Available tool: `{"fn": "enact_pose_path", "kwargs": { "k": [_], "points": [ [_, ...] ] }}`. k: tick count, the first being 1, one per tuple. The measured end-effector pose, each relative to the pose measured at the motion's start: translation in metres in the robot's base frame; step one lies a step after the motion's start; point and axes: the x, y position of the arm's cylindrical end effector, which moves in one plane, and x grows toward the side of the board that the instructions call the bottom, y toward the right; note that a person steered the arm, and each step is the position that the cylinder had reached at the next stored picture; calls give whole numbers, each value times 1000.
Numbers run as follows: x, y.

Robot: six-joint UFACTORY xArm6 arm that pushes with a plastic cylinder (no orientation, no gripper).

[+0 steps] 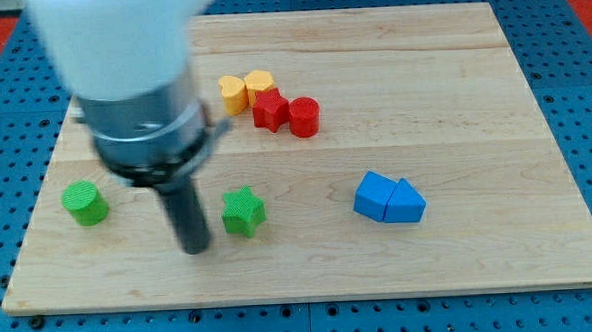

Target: Nudge green circle left a bit

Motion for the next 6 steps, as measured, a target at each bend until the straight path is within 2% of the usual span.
{"fn": "enact_pose_path", "kwargs": {
  "k": [1,3,4,6],
  "points": [
    [-20,24],
    [-28,138],
    [-28,145],
    [-26,-33]
  ]
}}
